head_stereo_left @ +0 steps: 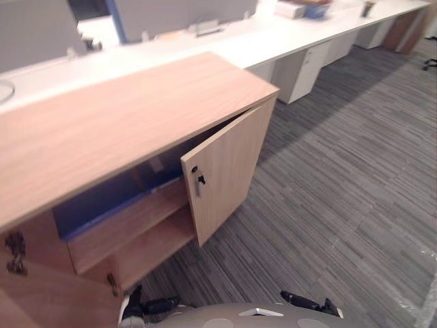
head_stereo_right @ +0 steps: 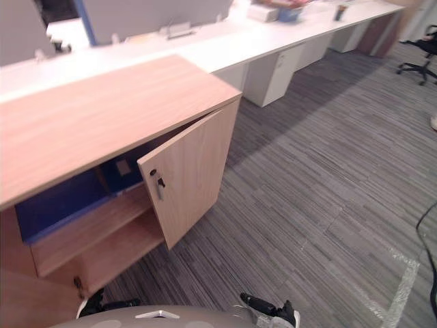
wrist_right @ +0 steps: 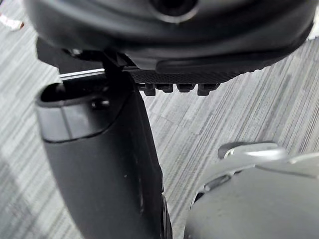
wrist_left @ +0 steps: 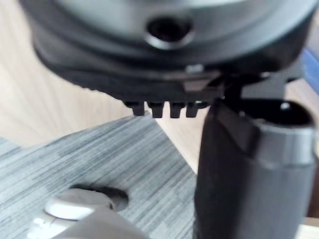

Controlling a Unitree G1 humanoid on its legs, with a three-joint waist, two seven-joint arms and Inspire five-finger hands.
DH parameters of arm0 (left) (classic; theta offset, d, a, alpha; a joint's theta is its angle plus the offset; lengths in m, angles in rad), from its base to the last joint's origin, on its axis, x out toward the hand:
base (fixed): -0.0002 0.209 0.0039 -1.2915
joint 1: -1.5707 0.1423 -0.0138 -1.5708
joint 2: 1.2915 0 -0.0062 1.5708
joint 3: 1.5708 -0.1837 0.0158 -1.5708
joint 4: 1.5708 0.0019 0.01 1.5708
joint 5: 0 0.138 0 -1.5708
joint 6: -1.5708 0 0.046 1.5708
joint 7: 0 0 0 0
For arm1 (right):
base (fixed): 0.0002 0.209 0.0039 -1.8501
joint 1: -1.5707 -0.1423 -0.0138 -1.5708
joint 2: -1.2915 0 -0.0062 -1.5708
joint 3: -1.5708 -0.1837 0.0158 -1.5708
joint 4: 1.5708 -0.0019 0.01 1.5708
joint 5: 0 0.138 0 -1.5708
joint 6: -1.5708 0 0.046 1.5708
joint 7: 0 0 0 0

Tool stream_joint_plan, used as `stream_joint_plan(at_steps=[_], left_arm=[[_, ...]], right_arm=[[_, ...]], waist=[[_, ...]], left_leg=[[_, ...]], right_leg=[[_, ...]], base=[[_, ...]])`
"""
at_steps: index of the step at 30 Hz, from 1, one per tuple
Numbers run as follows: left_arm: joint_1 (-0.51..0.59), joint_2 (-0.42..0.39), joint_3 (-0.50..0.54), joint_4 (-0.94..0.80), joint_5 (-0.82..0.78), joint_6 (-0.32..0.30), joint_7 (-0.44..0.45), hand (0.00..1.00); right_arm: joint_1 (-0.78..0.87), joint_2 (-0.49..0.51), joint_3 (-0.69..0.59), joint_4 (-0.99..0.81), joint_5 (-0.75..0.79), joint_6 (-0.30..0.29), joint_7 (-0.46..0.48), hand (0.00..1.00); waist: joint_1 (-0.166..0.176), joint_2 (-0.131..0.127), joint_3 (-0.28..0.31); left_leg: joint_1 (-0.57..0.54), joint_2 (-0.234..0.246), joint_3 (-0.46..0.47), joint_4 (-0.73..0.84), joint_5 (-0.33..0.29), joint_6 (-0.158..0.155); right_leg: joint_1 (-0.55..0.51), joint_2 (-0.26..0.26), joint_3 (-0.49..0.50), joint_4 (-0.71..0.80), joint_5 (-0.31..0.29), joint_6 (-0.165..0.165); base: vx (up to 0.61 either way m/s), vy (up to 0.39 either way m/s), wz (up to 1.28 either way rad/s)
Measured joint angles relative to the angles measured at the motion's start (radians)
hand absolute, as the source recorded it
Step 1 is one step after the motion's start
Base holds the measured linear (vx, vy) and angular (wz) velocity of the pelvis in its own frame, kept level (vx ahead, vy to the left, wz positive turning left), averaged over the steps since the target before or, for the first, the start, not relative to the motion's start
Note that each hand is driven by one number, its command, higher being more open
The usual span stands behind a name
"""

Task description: Walk over to the cabinet, pick up the folder, carry it to the office cabinet, place the folder inside the office cabinet, then close the office cabinet door

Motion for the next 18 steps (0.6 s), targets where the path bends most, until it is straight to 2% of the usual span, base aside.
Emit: stream_joint_plan(at_steps=[1, 3, 4, 5, 6, 8, 10, 11, 16, 18], left_arm=[[-0.015, 0.007, 0.014, 0.002, -0.026, 0.002, -0.005, 1.00], [-0.019, -0.006, 0.020, 0.008, -0.026, 0.002, -0.007, 1.00], [-0.019, -0.011, 0.023, 0.009, -0.026, 0.002, -0.007, 1.00], [-0.017, -0.025, 0.055, 0.018, -0.026, 0.001, -0.008, 1.00], [-0.017, -0.027, 0.062, 0.020, -0.027, 0.001, -0.009, 1.00], [-0.016, -0.032, 0.087, 0.034, -0.034, 0.001, -0.018, 1.00], [-0.014, -0.032, 0.094, 0.039, -0.048, 0.001, -0.020, 1.00], [-0.006, -0.032, 0.096, 0.039, -0.072, 0.000, -0.029, 1.00], [0.001, -0.035, 0.096, 0.023, -0.110, -0.001, -0.042, 1.00], [0.007, -0.035, 0.096, 0.001, -0.115, -0.001, -0.044, 1.00]], right_arm=[[-0.025, 0.003, -0.003, 0.027, 0.002, 0.002, 0.009, 1.00], [-0.025, 0.004, -0.013, 0.037, 0.003, -0.001, 0.020, 1.00], [-0.023, 0.002, -0.019, 0.038, 0.004, -0.002, 0.025, 1.00], [-0.022, -0.001, -0.029, 0.047, 0.005, -0.004, 0.038, 1.00], [-0.022, 0.000, -0.034, 0.053, 0.009, -0.006, 0.043, 1.00], [-0.023, 0.000, -0.039, 0.058, 0.021, -0.011, 0.049, 1.00], [-0.022, 0.000, -0.041, 0.059, 0.022, -0.012, 0.049, 1.00], [-0.021, 0.000, -0.056, 0.074, 0.022, -0.011, 0.050, 1.00], [-0.012, -0.005, -0.078, 0.079, 0.019, -0.010, 0.051, 1.00], [-0.013, -0.005, -0.078, 0.079, 0.018, -0.010, 0.053, 1.00]], waist=[[0.001, -0.023, 0.017], [0.001, -0.016, 0.022], [0.003, -0.011, 0.023], [0.004, 0.001, 0.017], [0.002, 0.002, 0.016], [-0.004, 0.008, 0.013], [-0.013, 0.008, 0.013], [-0.019, 0.012, 0.012], [-0.016, 0.023, 0.019], [-0.014, 0.022, 0.026]], left_leg=[[-0.008, -0.007, -0.022, 0.007, 0.007, -0.011], [0.002, 0.003, -0.028, 0.002, 0.022, -0.023], [0.007, 0.009, -0.030, -0.002, 0.025, -0.027], [0.019, 0.033, -0.041, -0.030, 0.045, -0.043], [0.019, 0.042, -0.045, -0.040, 0.052, -0.050], [0.019, 0.092, -0.053, -0.092, 0.092, -0.072], [0.017, 0.109, -0.056, -0.110, 0.112, -0.080], [0.013, 0.131, -0.074, -0.135, 0.134, -0.092], [-0.017, 0.132, -0.141, -0.161, 0.172, -0.110], [-0.039, 0.121, -0.151, -0.160, 0.198, -0.103]], right_leg=[[0.027, 0.000, 0.015, -0.029, -0.019, 0.059], [0.056, 0.005, -0.012, -0.036, -0.040, 0.092], [0.067, 0.012, -0.017, -0.045, -0.042, 0.096], [0.091, 0.035, -0.040, -0.072, -0.042, 0.096], [0.097, 0.044, -0.048, -0.082, -0.042, 0.096], [0.107, 0.090, -0.078, -0.115, -0.042, 0.098], [0.111, 0.107, -0.097, -0.118, -0.043, 0.098], [0.115, 0.125, -0.134, -0.127, -0.043, 0.098], [0.142, 0.144, -0.237, -0.123, -0.059, 0.101], [0.143, 0.139, -0.274, -0.117, -0.066, 0.099]], base=[[0.03, -0.184, 0.44], [0.02, -0.180, 0.41], [0.00, -0.160, 0.30], [-0.01, -0.132, 0.23], [-0.03, -0.165, 0.30], [-0.06, -0.179, 0.28], [-0.08, -0.119, 0.39], [-0.09, -0.087, 0.54], [-0.08, -0.051, 0.68], [-0.06, 0.003, 0.62]])
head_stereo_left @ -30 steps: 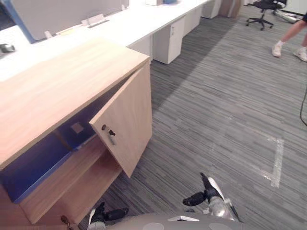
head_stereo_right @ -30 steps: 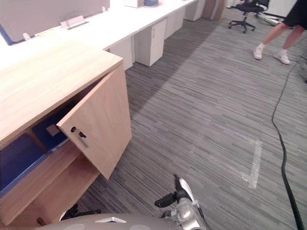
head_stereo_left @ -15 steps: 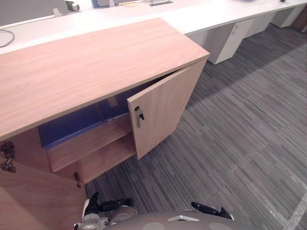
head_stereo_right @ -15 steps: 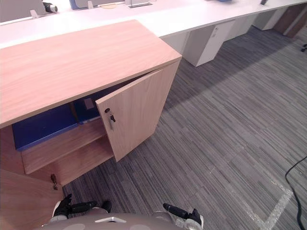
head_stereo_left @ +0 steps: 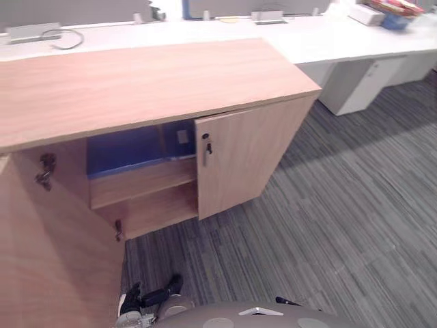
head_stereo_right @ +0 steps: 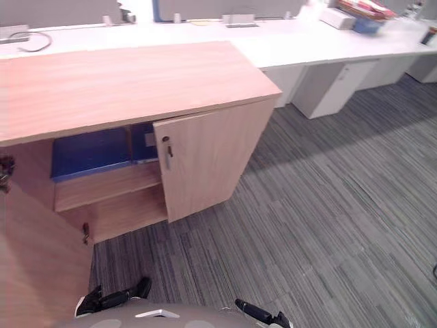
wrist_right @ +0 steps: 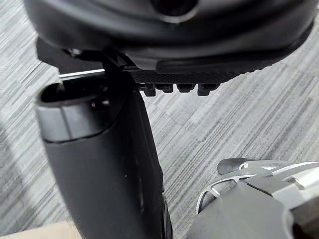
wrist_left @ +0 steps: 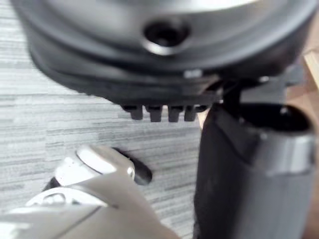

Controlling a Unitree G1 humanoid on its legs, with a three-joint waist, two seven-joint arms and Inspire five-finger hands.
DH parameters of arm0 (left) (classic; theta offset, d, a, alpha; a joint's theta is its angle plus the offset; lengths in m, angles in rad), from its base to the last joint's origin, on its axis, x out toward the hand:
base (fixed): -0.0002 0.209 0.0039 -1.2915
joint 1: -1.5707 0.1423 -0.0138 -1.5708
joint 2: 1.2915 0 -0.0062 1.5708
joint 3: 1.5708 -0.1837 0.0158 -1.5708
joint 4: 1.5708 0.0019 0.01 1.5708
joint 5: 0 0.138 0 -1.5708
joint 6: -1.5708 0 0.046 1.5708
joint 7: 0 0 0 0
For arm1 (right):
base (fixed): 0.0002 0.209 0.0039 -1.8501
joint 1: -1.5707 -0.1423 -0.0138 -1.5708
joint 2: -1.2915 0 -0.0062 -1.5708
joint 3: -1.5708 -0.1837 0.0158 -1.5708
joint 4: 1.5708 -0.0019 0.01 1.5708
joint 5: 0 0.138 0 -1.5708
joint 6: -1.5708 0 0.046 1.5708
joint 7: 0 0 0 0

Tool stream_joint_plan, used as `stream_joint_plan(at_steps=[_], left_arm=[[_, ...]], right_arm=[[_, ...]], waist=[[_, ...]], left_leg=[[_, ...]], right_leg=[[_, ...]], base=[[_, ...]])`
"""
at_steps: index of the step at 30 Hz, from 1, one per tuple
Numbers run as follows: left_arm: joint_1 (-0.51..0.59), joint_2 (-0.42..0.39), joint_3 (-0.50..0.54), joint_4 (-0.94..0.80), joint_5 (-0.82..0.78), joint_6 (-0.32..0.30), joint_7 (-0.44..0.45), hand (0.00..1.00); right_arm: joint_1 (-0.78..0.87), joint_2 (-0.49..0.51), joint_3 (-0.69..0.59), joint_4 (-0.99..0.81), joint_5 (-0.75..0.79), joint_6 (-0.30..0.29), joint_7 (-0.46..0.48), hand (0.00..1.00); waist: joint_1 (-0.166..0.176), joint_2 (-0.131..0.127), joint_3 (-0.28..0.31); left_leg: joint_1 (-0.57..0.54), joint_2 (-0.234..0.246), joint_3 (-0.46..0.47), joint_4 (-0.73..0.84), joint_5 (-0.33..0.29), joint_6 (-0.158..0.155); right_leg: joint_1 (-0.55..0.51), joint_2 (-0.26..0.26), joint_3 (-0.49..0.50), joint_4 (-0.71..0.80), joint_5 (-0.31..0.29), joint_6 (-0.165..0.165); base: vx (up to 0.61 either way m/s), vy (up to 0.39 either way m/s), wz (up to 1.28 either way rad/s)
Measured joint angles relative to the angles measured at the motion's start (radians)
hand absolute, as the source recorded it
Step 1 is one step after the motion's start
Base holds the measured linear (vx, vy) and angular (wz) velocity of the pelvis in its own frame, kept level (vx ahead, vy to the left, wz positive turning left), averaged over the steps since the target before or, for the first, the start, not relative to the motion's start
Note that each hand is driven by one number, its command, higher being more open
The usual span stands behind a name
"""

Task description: Walk over to the cabinet, pick up the folder, carry it to the office cabinet, place the folder inside the office cabinet, then close the office cabinet door

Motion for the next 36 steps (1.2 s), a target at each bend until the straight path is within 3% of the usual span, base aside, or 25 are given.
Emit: stream_joint_plan(at_steps=[1, 2, 3, 4, 5, 6, 7, 8, 9, 10, 11, 12, 13, 14, 15, 17, 20, 27, 31, 33, 35, 36], left_arm=[[0.000, 0.003, 0.000, -0.010, -0.001, 0.000, -0.002, 1.00], [-0.001, 0.007, 0.000, -0.026, -0.003, 0.001, -0.003, 1.00], [-0.003, 0.004, -0.001, -0.042, -0.002, 0.001, -0.002, 1.00], [-0.005, 0.002, 0.001, -0.046, -0.001, 0.001, -0.002, 1.00], [-0.013, -0.002, 0.019, -0.047, -0.004, 0.005, -0.001, 1.00], [-0.019, -0.003, 0.022, -0.049, 0.000, 0.007, -0.001, 1.00], [-0.034, 0.002, 0.026, -0.049, 0.002, 0.008, -0.002, 1.00], [-0.042, -0.005, 0.036, -0.049, -0.001, 0.008, -0.002, 1.00], [-0.040, -0.022, 0.042, -0.050, -0.006, 0.007, -0.001, 1.00], [-0.034, -0.031, 0.039, -0.050, 0.001, 0.008, 0.004, 1.00], [-0.049, -0.036, 0.028, -0.048, 0.010, 0.010, 0.000, 1.00], [-0.049, -0.035, 0.028, -0.051, 0.011, 0.009, -0.002, 1.00], [-0.054, -0.028, 0.029, -0.054, 0.012, 0.006, -0.003, 1.00], [-0.066, -0.019, 0.033, -0.051, 0.012, 0.015, -0.004, 1.00], [-0.067, -0.021, 0.041, -0.048, 0.012, 0.025, -0.004, 1.00], [-0.038, -0.027, 0.040, -0.033, 0.013, 0.032, -0.004, 1.00], [-0.011, -0.028, 0.040, -0.023, 0.012, 0.041, -0.005, 1.00], [0.001, -0.029, 0.036, -0.020, 0.016, 0.041, -0.008, 1.00], [0.002, -0.028, 0.029, -0.012, 0.016, 0.041, -0.009, 1.00], [0.003, -0.028, 0.014, -0.012, 0.022, 0.041, -0.010, 1.00], [0.004, -0.024, -0.028, -0.012, 0.037, 0.039, -0.009, 1.00], [0.000, -0.023, -0.055, -0.014, 0.048, 0.038, -0.006, 1.00]], right_arm=[[-0.006, 0.002, -0.001, 0.001, 0.000, 0.000, 0.000, 1.00], [-0.014, 0.007, -0.007, 0.002, -0.001, 0.001, 0.000, 1.00], [-0.020, 0.007, -0.023, 0.001, -0.002, 0.003, 0.003, 1.00], [-0.026, 0.007, -0.037, 0.000, -0.002, 0.005, 0.003, 1.00], [-0.043, 0.010, -0.059, -0.001, -0.001, 0.007, 0.001, 1.00], [-0.049, 0.010, -0.075, -0.002, -0.001, 0.009, 0.001, 1.00], [-0.058, 0.011, -0.101, -0.002, 0.000, 0.009, 0.000, 1.00], [-0.066, 0.012, -0.112, -0.004, -0.001, 0.009, -0.001, 1.00], [-0.073, 0.001, -0.124, -0.011, 0.000, 0.010, -0.001, 1.00], [-0.075, -0.003, -0.130, -0.022, 0.002, 0.011, 0.002, 1.00], [-0.087, -0.007, -0.159, -0.025, 0.000, 0.018, 0.005, 1.00], [-0.084, -0.004, -0.163, -0.022, 0.000, 0.022, 0.005, 1.00], [-0.083, 0.009, -0.171, -0.021, 0.000, 0.024, 0.004, 1.00], [-0.088, 0.020, -0.177, -0.021, 0.000, 0.024, 0.001, 1.00], [-0.090, 0.021, -0.178, -0.022, 0.000, 0.025, 0.001, 1.00], [-0.096, 0.022, -0.181, -0.025, -0.001, 0.023, -0.001, 1.00], [-0.118, 0.042, -0.172, -0.025, -0.002, 0.022, 0.000, 1.00], [-0.125, 0.040, -0.144, -0.027, -0.039, 0.023, 0.003, 1.00], [-0.117, 0.036, -0.145, -0.027, -0.040, 0.026, 0.001, 1.00], [-0.103, 0.030, -0.146, -0.036, -0.039, 0.026, 0.001, 1.00], [-0.074, 0.013, -0.144, -0.060, -0.040, 0.028, 0.002, 1.00], [-0.058, 0.003, -0.143, -0.071, -0.041, 0.028, 0.004, 1.00]], waist=[[0.000, -0.003, 0.009], [-0.004, -0.010, 0.017], [-0.005, -0.007, 0.026], [-0.004, -0.005, 0.038], [-0.007, 0.003, 0.054], [-0.018, 0.006, 0.056], [-0.024, -0.008, 0.076], [-0.022, 0.005, 0.085], [-0.023, 0.028, 0.088], [-0.032, 0.051, 0.085], [-0.035, 0.068, 0.086], [-0.035, 0.066, 0.085], [-0.039, 0.048, 0.081], [-0.043, 0.033, 0.086], [-0.042, 0.033, 0.090], [-0.026, 0.037, 0.094], [-0.022, 0.035, 0.096], [-0.028, 0.041, 0.093], [-0.029, 0.039, 0.092], [-0.037, 0.033, 0.095], [-0.061, 0.048, 0.085], [-0.065, 0.065, 0.077]], left_leg=[[-0.011, -0.009, 0.037, 0.004, 0.020, 0.022], [-0.034, -0.021, 0.161, 0.007, 0.064, 0.075], [-0.044, -0.019, 0.323, 0.007, 0.072, 0.149], [-0.047, -0.011, 0.403, 0.013, 0.060, 0.184], [-0.069, 0.021, 0.572, 0.046, -0.006, 0.231], [-0.071, 0.026, 0.655, 0.044, -0.053, 0.226], [-0.094, 0.054, 0.769, 0.136, -0.065, 0.217], [-0.111, 0.072, 0.814, 0.228, -0.065, 0.219], [-0.109, 0.096, 0.878, 0.391, -0.099, 0.226], [-0.106, 0.102, 0.918, 0.426, -0.164, 0.213], [-0.109, 0.056, 0.903, 0.372, -0.154, 0.218], [-0.107, 0.043, 0.897, 0.345, -0.142, 0.220], [-0.096, -0.023, 0.866, 0.234, -0.095, 0.233], [-0.075, -0.058, 0.884, 0.155, -0.082, 0.233], [-0.062, -0.062, 0.895, 0.120, -0.057, 0.228], [0.003, -0.124, 0.878, -0.032, 0.029, 0.237], [0.026, -0.154, 0.859, -0.041, 0.019, 0.243], [0.060, -0.165, 0.870, -0.042, -0.003, 0.236], [0.080, -0.178, 0.861, -0.042, -0.022, 0.239], [0.088, -0.202, 0.820, -0.042, -0.037, 0.246], [0.089, -0.213, 0.748, -0.041, -0.043, 0.253], [0.092, -0.210, 0.707, -0.040, -0.043, 0.260]], right_leg=[[0.002, -0.007, -0.016, 0.009, -0.006, -0.001], [0.004, -0.023, -0.044, 0.022, -0.004, -0.008], [0.001, -0.032, -0.065, 0.025, 0.001, -0.020], [0.001, -0.036, -0.079, 0.027, 0.004, -0.019], [0.013, -0.039, -0.119, 0.017, 0.018, -0.016], [0.026, -0.049, -0.162, -0.011, 0.028, -0.017], [0.035, -0.085, -0.213, -0.008, 0.039, -0.012], [0.032, -0.099, -0.224, 0.009, 0.039, -0.011], [0.034, -0.122, -0.244, 0.034, 0.034, -0.003], [0.039, -0.121, -0.270, 0.048, 0.025, 0.011], [0.047, -0.128, -0.299, 0.058, 0.012, 0.021], [0.046, -0.128, -0.300, 0.054, 0.010, 0.018], [0.042, -0.127, -0.304, 0.020, 0.013, 0.012], [0.049, -0.134, -0.326, -0.001, 0.033, 0.019], [0.057, -0.138, -0.343, -0.001, 0.036, 0.023], [0.077, -0.154, -0.368, 0.003, 0.039, 0.017], [0.113, -0.167, -0.369, -0.009, 0.044, 0.007], [0.141, -0.177, -0.358, -0.019, 0.042, -0.001], [0.159, -0.182, -0.362, -0.009, 0.031, -0.052], [0.162, -0.216, -0.374, 0.060, 0.014, -0.081], [0.130, -0.270, -0.318, 0.227, 0.019, -0.089], [0.068, -0.289, -0.177, 0.360, 0.019, -0.115]], base=[[-0.05, 0.022, 0.80], [-0.07, 0.053, 0.92], [-0.07, 0.078, 0.78], [-0.15, 0.068, 0.80], [-0.13, 0.029, 0.85], [-0.13, 0.057, 1.15], [-0.07, 0.089, 0.92], [-0.07, 0.148, 0.72], [-0.05, 0.152, 0.58], [-0.05, 0.221, 1.09], [-0.03, 0.164, 1.01], [-0.04, 0.150, 1.29], [-0.03, 0.099, 1.22], [-0.03, 0.119, 1.33], [-0.02, 0.100, 1.10], [-0.01, 0.080, 0.56], [0.02, 0.037, 0.22], [0.01, -0.019, -0.07], [0.05, -0.038, 0.05], [0.13, -0.020, 0.47], [0.17, 0.017, 0.91], [0.15, 0.036, 0.88]])
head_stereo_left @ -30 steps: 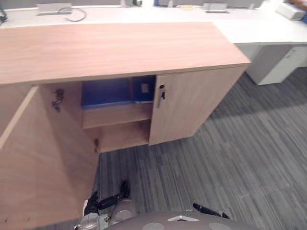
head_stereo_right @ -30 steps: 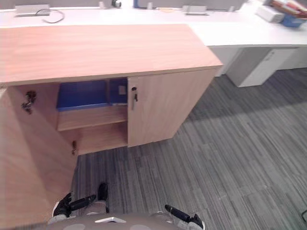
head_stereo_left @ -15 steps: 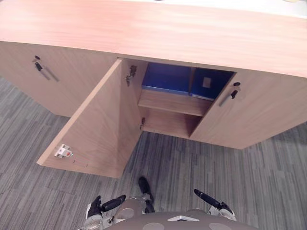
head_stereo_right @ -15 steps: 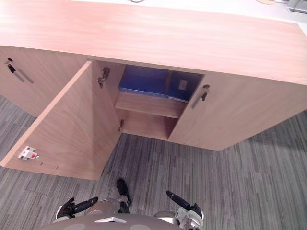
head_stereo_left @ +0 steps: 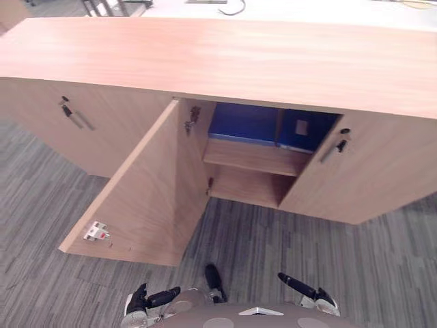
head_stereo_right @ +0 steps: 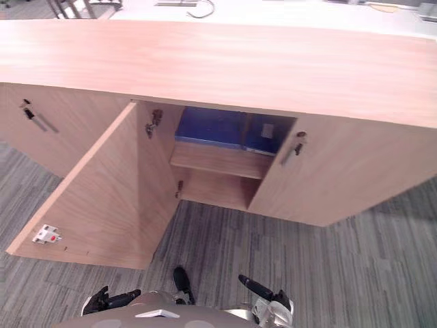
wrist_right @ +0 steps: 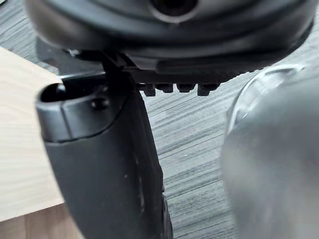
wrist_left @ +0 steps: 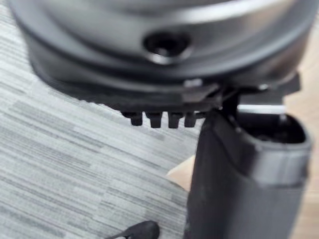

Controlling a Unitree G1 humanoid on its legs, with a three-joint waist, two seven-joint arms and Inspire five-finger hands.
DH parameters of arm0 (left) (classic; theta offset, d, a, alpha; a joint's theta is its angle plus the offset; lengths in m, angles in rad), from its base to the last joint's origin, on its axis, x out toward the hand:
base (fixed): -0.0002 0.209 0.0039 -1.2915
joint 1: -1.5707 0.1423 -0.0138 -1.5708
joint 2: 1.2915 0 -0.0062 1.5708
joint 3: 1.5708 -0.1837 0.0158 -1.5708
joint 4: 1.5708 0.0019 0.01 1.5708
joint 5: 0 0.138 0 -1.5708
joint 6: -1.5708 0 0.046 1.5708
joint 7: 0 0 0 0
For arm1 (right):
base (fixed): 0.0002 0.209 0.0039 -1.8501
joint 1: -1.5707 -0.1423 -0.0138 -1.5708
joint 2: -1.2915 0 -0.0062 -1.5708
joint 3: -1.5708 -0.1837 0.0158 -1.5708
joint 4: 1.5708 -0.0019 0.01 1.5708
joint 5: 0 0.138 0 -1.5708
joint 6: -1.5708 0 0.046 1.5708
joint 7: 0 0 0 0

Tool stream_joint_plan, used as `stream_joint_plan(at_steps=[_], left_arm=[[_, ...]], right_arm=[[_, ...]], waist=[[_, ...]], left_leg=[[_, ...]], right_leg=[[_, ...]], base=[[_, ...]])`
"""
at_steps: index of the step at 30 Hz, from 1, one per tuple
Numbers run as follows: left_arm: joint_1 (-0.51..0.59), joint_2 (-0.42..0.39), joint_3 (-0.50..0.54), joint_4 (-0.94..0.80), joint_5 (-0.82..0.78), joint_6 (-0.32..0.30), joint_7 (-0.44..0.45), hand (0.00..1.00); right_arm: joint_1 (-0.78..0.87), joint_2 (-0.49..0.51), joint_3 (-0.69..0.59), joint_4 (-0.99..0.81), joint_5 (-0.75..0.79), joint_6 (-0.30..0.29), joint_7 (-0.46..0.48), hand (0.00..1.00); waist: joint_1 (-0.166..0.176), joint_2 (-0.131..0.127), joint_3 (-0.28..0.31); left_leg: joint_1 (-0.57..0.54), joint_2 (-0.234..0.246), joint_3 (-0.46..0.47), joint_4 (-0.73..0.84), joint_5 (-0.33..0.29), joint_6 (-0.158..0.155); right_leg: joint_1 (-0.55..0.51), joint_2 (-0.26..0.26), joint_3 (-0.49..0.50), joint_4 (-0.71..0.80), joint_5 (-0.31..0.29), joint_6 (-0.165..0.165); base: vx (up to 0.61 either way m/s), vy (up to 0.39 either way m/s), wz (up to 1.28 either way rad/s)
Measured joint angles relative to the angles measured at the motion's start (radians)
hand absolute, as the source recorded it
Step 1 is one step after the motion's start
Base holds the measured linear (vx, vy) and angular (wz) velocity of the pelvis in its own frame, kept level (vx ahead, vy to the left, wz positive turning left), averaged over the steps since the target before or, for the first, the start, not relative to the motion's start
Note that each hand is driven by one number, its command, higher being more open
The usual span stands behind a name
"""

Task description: Walk over to the cabinet, pick up the folder, carry it to the office cabinet, place the folder inside the office cabinet, then close the office cabinet door

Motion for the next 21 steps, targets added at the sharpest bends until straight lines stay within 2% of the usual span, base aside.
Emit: stream_joint_plan(at_steps=[1, 2, 3, 4, 5, 6, 7, 8, 9, 10, 11, 12, 14, 15, 17, 21], left_arm=[[-0.005, 0.002, -0.004, -0.001, 0.001, 0.000, 0.002, 1.00], [-0.002, 0.005, -0.003, 0.003, 0.001, 0.000, 0.006, 1.00], [-0.001, 0.008, -0.004, 0.004, 0.001, 0.000, 0.007, 1.00], [-0.002, 0.013, -0.004, 0.004, 0.001, 0.000, 0.008, 1.00], [-0.002, 0.016, -0.004, 0.004, 0.001, -0.001, 0.008, 1.00], [0.000, 0.024, -0.005, 0.006, 0.001, -0.008, 0.012, 1.00], [0.005, 0.040, -0.004, 0.011, 0.001, -0.013, 0.013, 1.00], [0.012, 0.061, -0.001, 0.012, 0.000, -0.013, 0.014, 1.00], [0.011, 0.062, 0.006, 0.017, 0.000, -0.012, 0.014, 1.00], [0.010, 0.059, 0.017, 0.018, 0.000, -0.012, 0.014, 1.00], [0.006, 0.053, 0.020, 0.022, 0.001, -0.013, 0.013, 1.00], [0.005, 0.047, 0.020, 0.022, 0.001, -0.013, 0.013, 1.00], [0.001, 0.012, 0.047, 0.036, 0.001, -0.012, 0.012, 1.00], [0.001, 0.004, 0.047, 0.040, 0.001, -0.012, 0.012, 1.00], [0.000, 0.002, 0.051, 0.042, -0.001, -0.012, 0.012, 1.00], [-0.008, 0.019, 0.054, 0.041, -0.003, -0.012, 0.010, 1.00]], right_arm=[[0.009, -0.006, 0.009, -0.012, -0.002, 0.000, 0.001, 1.00], [0.011, -0.003, 0.023, -0.020, -0.015, -0.001, 0.007, 1.00], [0.010, -0.003, 0.025, -0.022, -0.027, -0.001, 0.010, 1.00], [0.010, -0.003, 0.031, -0.023, -0.037, -0.002, 0.014, 1.00], [0.010, -0.003, 0.039, -0.022, -0.037, -0.002, 0.015, 1.00], [0.010, -0.002, 0.056, -0.021, -0.038, -0.002, 0.017, 1.00], [0.013, 0.012, 0.067, -0.003, -0.039, -0.001, 0.019, 1.00], [0.013, 0.035, 0.066, 0.021, -0.039, 0.000, 0.019, 1.00], [0.013, 0.040, 0.065, 0.033, -0.038, 0.001, 0.021, 1.00], [0.013, 0.039, 0.065, 0.042, -0.039, 0.001, 0.023, 1.00], [0.013, 0.031, 0.065, 0.047, -0.039, 0.000, 0.030, 1.00], [0.012, 0.025, 0.065, 0.046, -0.039, -0.001, 0.030, 1.00], [0.033, -0.008, 0.064, 0.047, -0.037, -0.001, 0.028, 1.00], [0.049, -0.012, 0.059, 0.047, -0.031, -0.001, 0.026, 1.00], [0.051, -0.014, 0.058, 0.050, -0.033, -0.001, 0.025, 1.00], [0.029, -0.003, 0.053, 0.050, -0.036, -0.002, 0.025, 1.00]], waist=[[0.009, -0.004, 0.003], [0.011, -0.010, 0.003], [0.011, -0.012, 0.001], [0.009, -0.012, -0.003], [0.008, -0.012, -0.006], [0.009, -0.021, -0.012], [0.012, -0.048, -0.027], [0.017, -0.100, -0.051], [0.021, -0.114, -0.057], [0.026, -0.114, -0.062], [0.032, -0.093, -0.066], [0.032, -0.088, -0.067], [0.027, -0.035, -0.065], [0.027, -0.022, -0.072], [0.027, -0.019, -0.073], [0.034, -0.043, -0.069]], left_leg=[[0.008, 0.010, -0.016, 0.002, 0.004, 0.006], [0.018, 0.022, -0.031, 0.003, 0.008, -0.002], [0.021, 0.031, -0.038, 0.003, 0.010, -0.007], [0.023, 0.053, -0.058, 0.003, 0.013, -0.023], [0.022, 0.067, -0.065, 0.003, 0.011, -0.036], [0.022, 0.089, -0.077, 0.003, 0.005, -0.068], [0.014, 0.095, -0.086, 0.003, 0.007, -0.090], [0.013, 0.088, -0.090, 0.002, 0.008, -0.112], [0.014, 0.089, -0.094, 0.002, 0.009, -0.123], [0.014, 0.100, -0.096, 0.000, 0.009, -0.135], [0.013, 0.135, -0.105, -0.002, 0.018, -0.155], [0.013, 0.145, -0.110, -0.002, 0.023, -0.160], [0.012, 0.192, -0.145, -0.002, 0.032, -0.194], [0.013, 0.203, -0.164, -0.002, 0.031, -0.203], [0.012, 0.214, -0.184, -0.002, 0.030, -0.210], [0.012, 0.213, -0.203, -0.002, 0.029, -0.217]], right_leg=[[-0.048, 0.003, 0.126, 0.041, -0.046, 0.030], [-0.085, 0.011, 0.200, 0.048, -0.079, 0.061], [-0.103, 0.015, 0.224, 0.040, -0.084, 0.068], [-0.130, 0.043, 0.283, -0.010, -0.090, 0.086], [-0.144, 0.064, 0.315, -0.049, -0.087, 0.095], [-0.160, 0.104, 0.376, -0.146, -0.064, 0.134], [-0.176, 0.122, 0.408, -0.233, -0.011, 0.177], [-0.197, 0.122, 0.423, -0.279, 0.082, 0.180], [-0.194, 0.120, 0.411, -0.283, 0.053, 0.184], [-0.184, 0.131, 0.412, -0.299, 0.041, 0.187], [-0.174, 0.167, 0.403, -0.340, 0.028, 0.178], [-0.171, 0.181, 0.393, -0.345, 0.024, 0.171], [-0.143, 0.233, 0.351, -0.357, 0.009, 0.146], [-0.122, 0.247, 0.331, -0.369, 0.008, 0.143], [-0.097, 0.264, 0.304, -0.393, 0.008, 0.143], [-0.067, 0.272, 0.284, -0.412, 0.008, 0.143]], base=[[0.17, 0.030, 0.78], [0.14, 0.007, 0.44], [0.12, -0.031, 0.40], [0.10, -0.083, 0.34], [0.09, -0.108, 0.39], [0.07, -0.210, 0.34], [0.06, -0.223, 0.31], [0.08, -0.335, 0.21], [0.07, -0.280, 0.06], [0.07, -0.322, -0.05], [0.03, -0.236, -0.07], [0.01, -0.250, 0.02], [0.05, -0.305, 0.35], [0.11, -0.295, 0.52], [0.08, -0.148, 0.36], [0.07, -0.054, 0.18]])
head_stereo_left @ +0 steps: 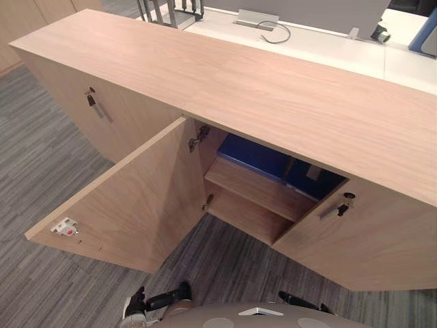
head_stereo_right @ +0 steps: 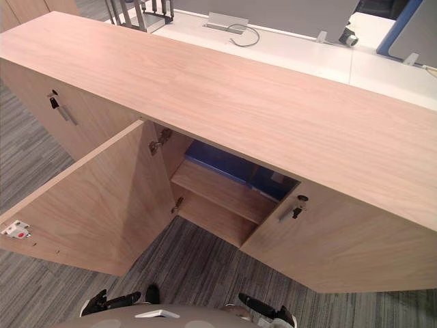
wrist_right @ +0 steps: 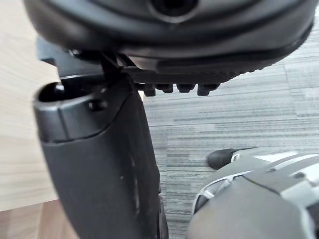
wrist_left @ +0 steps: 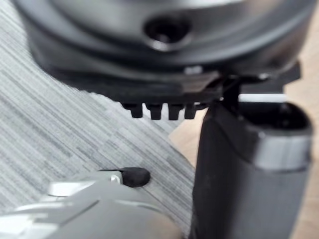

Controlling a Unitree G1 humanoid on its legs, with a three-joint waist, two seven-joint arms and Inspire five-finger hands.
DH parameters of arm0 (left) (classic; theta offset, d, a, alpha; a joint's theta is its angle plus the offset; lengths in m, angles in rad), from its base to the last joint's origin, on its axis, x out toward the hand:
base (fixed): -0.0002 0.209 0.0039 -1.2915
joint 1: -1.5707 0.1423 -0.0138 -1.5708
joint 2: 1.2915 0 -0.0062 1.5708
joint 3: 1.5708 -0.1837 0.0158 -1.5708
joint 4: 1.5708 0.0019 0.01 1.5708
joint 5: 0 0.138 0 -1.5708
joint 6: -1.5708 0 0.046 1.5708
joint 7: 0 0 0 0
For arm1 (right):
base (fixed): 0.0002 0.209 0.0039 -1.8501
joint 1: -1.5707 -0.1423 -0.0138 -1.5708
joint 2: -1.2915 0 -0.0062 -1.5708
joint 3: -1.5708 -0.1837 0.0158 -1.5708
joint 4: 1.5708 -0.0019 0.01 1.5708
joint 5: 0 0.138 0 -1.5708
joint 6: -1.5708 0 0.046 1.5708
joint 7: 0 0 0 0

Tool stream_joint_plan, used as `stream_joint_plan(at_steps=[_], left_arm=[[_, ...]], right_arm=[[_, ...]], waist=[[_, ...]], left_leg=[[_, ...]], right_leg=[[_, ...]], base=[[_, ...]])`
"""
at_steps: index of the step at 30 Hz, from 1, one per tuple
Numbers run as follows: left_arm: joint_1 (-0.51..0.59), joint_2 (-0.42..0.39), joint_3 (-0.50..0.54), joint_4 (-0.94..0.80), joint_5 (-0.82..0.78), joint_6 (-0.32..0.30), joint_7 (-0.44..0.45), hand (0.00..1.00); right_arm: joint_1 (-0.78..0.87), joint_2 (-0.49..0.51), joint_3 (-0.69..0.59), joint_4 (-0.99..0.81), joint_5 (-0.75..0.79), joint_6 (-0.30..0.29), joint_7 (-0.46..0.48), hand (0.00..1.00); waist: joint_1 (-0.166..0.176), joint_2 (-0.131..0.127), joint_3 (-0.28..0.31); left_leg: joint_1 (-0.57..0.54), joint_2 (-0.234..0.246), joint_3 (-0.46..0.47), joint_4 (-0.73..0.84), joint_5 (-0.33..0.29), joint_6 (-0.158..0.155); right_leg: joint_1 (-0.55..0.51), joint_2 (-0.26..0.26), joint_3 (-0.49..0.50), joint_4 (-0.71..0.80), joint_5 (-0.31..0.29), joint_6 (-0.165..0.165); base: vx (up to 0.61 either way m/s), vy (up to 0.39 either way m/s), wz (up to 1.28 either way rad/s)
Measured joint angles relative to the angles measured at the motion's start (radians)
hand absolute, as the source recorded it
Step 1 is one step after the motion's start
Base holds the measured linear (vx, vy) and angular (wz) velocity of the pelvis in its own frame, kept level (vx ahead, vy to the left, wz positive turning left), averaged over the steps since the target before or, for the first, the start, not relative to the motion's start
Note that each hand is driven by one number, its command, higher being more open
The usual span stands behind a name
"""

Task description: Walk over to the cabinet, pick up the folder, carry it to the office cabinet, place the folder inside the office cabinet, then close the office cabinet door

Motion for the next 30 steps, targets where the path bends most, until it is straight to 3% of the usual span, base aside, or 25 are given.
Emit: stream_joint_plan(at_steps=[4, 9, 10, 11, 12, 13, 15, 16, 17, 18, 19, 20, 21, 23, 24, 25, 30], left_arm=[[-0.009, 0.020, -0.001, -0.003, 0.000, 0.000, -0.005, 1.00], [-0.052, 0.026, -0.042, -0.021, 0.010, 0.002, -0.017, 1.00], [-0.064, 0.027, -0.074, -0.021, 0.044, 0.004, -0.027, 1.00], [-0.072, 0.038, -0.103, -0.024, 0.073, 0.005, -0.041, 1.00], [-0.080, 0.043, -0.115, -0.026, 0.095, 0.006, -0.049, 1.00], [-0.107, 0.056, -0.115, -0.032, 0.114, 0.001, -0.063, 1.00], [-0.107, 0.053, -0.117, -0.041, 0.127, 0.001, -0.070, 1.00], [-0.109, 0.046, -0.125, -0.041, 0.142, 0.002, -0.081, 1.00], [-0.114, 0.046, -0.126, -0.047, 0.167, -0.001, -0.086, 1.00], [-0.115, 0.049, -0.125, -0.048, 0.168, 0.000, -0.087, 1.00], [-0.119, 0.046, -0.121, -0.045, 0.168, 0.005, -0.093, 1.00], [-0.116, 0.037, -0.095, -0.027, 0.159, 0.015, -0.104, 1.00], [-0.106, 0.031, -0.075, -0.022, 0.158, 0.019, -0.105, 1.00], [-0.111, 0.031, -0.053, -0.018, 0.160, 0.023, -0.109, 1.00], [-0.106, 0.032, -0.052, -0.016, 0.163, 0.025, -0.113, 1.00], [-0.103, 0.033, -0.048, -0.004, 0.163, 0.026, -0.119, 1.00], [-0.086, 0.014, 0.077, 0.010, 0.117, 0.043, -0.118, 1.00]], right_arm=[[-0.025, 0.017, 0.002, 0.000, -0.010, 0.000, 0.001, 1.00], [-0.044, 0.003, 0.014, -0.002, -0.039, -0.002, 0.002, 1.00], [-0.049, -0.008, 0.013, -0.002, -0.040, -0.003, 0.003, 1.00], [-0.051, -0.010, 0.013, -0.002, -0.040, 0.000, 0.003, 1.00], [-0.056, -0.007, 0.013, -0.001, -0.041, 0.001, 0.005, 1.00], [-0.061, -0.006, 0.009, -0.002, -0.042, 0.004, 0.010, 1.00], [-0.057, -0.029, 0.007, -0.006, -0.043, 0.005, 0.013, 1.00], [-0.061, -0.046, 0.002, -0.010, -0.044, 0.006, 0.015, 1.00], [-0.055, -0.040, -0.013, -0.010, -0.050, 0.017, 0.022, 1.00], [-0.053, -0.038, -0.019, -0.010, -0.057, 0.021, 0.028, 1.00], [-0.054, -0.021, -0.042, -0.004, -0.077, 0.022, 0.032, 1.00], [-0.055, -0.014, -0.064, -0.006, -0.077, 0.024, 0.034, 1.00], [-0.052, -0.012, -0.074, -0.009, -0.077, 0.024, 0.034, 1.00], [-0.049, 0.002, -0.106, -0.012, -0.077, 0.031, 0.034, 1.00], [-0.045, 0.011, -0.108, -0.013, -0.077, 0.033, 0.038, 1.00], [-0.044, 0.010, -0.108, -0.013, -0.077, 0.035, 0.042, 1.00], [-0.032, 0.005, -0.106, -0.030, -0.077, 0.040, 0.050, 1.00]], waist=[[-0.001, -0.024, 0.012], [-0.003, -0.007, 0.046], [-0.010, 0.012, 0.060], [-0.032, 0.016, 0.063], [-0.045, -0.009, 0.073], [-0.034, -0.003, 0.097], [-0.025, 0.018, 0.100], [-0.039, 0.055, 0.097], [-0.041, 0.063, 0.089], [-0.051, 0.053, 0.089], [-0.057, 0.027, 0.089], [-0.048, 0.028, 0.089], [-0.052, 0.033, 0.087], [-0.051, 0.014, 0.090], [-0.050, 0.009, 0.086], [-0.051, 0.010, 0.086], [-0.029, 0.019, 0.086]], left_leg=[[-0.002, -0.015, -0.030, 0.001, 0.006, 0.004], [-0.062, -0.021, -0.085, 0.003, 0.058, 0.015], [-0.084, -0.003, -0.009, 0.001, 0.049, 0.060], [-0.105, 0.003, 0.110, 0.002, -0.003, 0.100], [-0.111, 0.003, 0.170, 0.021, -0.028, 0.109], [-0.160, 0.058, 0.351, 0.216, -0.081, 0.139], [-0.174, 0.110, 0.429, 0.415, -0.095, 0.146], [-0.182, 0.108, 0.432, 0.416, -0.135, 0.129], [-0.186, 0.060, 0.400, 0.348, -0.107, 0.142], [-0.179, 0.031, 0.393, 0.289, -0.104, 0.149], [-0.173, 0.024, 0.454, 0.281, -0.125, 0.165], [-0.168, 0.058, 0.499, 0.369, -0.163, 0.150], [-0.167, 0.056, 0.505, 0.356, -0.180, 0.135], [-0.131, -0.026, 0.472, 0.230, -0.109, 0.157], [-0.089, -0.080, 0.450, 0.100, -0.049, 0.164], [-0.056, -0.116, 0.426, 0.000, -0.006, 0.167], [-0.051, -0.152, 0.375, -0.003, -0.012, 0.173]], right_leg=[[0.017, -0.005, -0.027, 0.001, 0.001, 0.000], [0.013, -0.010, -0.113, 0.026, 0.003, -0.003], [0.012, -0.010, -0.158, 0.036, 0.001, -0.008], [0.013, -0.012, -0.218, 0.032, 0.003, -0.022], [0.012, -0.035, -0.238, 0.025, 0.009, -0.038], [0.011, -0.074, -0.269, 0.050, 0.007, -0.040], [-0.003, -0.088, -0.284, 0.100, -0.013, -0.029], [-0.003, -0.088, -0.304, 0.135, -0.041, -0.020], [-0.005, -0.095, -0.319, 0.125, -0.045, -0.027], [-0.006, -0.100, -0.333, 0.107, -0.041, -0.031], [0.000, -0.127, -0.388, 0.074, -0.005, -0.017], [0.001, -0.138, -0.413, 0.081, 0.009, 0.000], [0.011, -0.141, -0.430, 0.086, 0.014, 0.008], [0.019, -0.161, -0.453, 0.091, 0.028, -0.006], [0.024, -0.164, -0.458, 0.077, 0.042, -0.030], [0.031, -0.165, -0.467, 0.072, 0.042, -0.031], [0.066, -0.185, -0.472, 0.077, 0.033, -0.047]], base=[[0.02, -0.012, 0.22], [-0.08, -0.010, 0.59], [-0.18, 0.027, 1.10], [-0.17, 0.022, 1.25], [-0.15, 0.082, 1.21], [-0.09, 0.103, 0.69], [-0.09, 0.132, 0.48], [-0.15, 0.192, 0.88], [-0.18, 0.189, 1.05], [-0.12, 0.164, 1.15], [-0.05, 0.132, 0.92], [0.00, 0.148, 0.86], [0.03, 0.148, 0.73], [-0.02, 0.157, 0.73], [-0.06, 0.163, 0.65], [-0.06, 0.150, 0.68], [-0.02, 0.068, 0.35]])
